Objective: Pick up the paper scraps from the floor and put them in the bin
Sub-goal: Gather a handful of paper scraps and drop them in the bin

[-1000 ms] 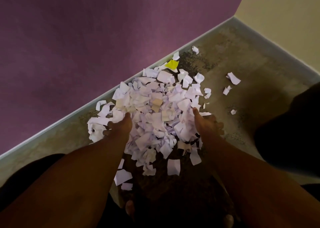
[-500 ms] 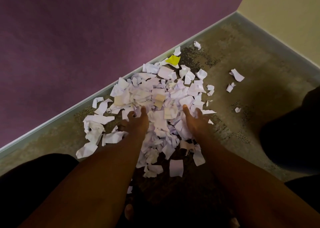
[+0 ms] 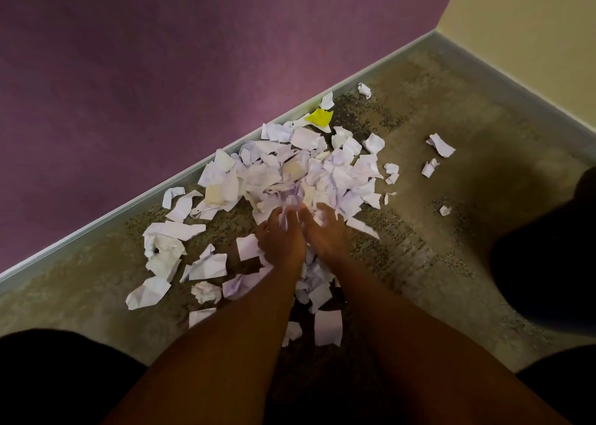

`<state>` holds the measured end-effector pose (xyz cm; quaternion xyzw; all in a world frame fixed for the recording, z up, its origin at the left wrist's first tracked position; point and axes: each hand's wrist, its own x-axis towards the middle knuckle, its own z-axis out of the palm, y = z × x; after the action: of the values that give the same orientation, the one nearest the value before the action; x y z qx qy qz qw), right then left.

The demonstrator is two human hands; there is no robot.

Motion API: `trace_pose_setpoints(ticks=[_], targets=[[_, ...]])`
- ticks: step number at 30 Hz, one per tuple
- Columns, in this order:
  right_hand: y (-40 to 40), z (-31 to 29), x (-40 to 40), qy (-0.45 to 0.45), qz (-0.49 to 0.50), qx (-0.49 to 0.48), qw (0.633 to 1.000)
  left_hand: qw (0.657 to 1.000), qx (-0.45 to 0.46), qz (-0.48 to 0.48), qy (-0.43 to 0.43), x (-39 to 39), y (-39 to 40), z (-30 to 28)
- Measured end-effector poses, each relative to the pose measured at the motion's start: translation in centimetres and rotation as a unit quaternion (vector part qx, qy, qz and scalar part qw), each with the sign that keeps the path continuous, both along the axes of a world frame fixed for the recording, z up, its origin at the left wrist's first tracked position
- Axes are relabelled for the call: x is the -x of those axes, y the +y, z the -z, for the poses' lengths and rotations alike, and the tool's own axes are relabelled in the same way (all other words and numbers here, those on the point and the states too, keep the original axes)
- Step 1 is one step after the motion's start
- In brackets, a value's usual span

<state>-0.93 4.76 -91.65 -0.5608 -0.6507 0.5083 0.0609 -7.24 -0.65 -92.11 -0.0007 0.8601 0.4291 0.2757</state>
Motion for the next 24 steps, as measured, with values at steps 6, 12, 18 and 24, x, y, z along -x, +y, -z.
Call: trace_pose_setpoints(ticks=[6,12,18,24], targets=[[-0.6,0.2,-0.2,0.073,0.031,0.019,0.997,0.995,-0.094,0.012,-0.037,-1.1,1.7,0.4],[-1.0,-0.5,-1.5,0.142,0.05,0.008,0.989,0.981,-0.181,-0.022,-0.066,-3.5,2.3,-2.3],[0.3,-3.1,-2.2,0.187,0.079,-0.016,0.979,0.974,-0.219,0.02,-0.05,-3.6,3.4,-3.5],[1.4,-5.0,-2.7,0.222,0.097,-0.051,0.969,0.96,-0.275,0.028,-0.05,-4.9,4.9,-6.9]])
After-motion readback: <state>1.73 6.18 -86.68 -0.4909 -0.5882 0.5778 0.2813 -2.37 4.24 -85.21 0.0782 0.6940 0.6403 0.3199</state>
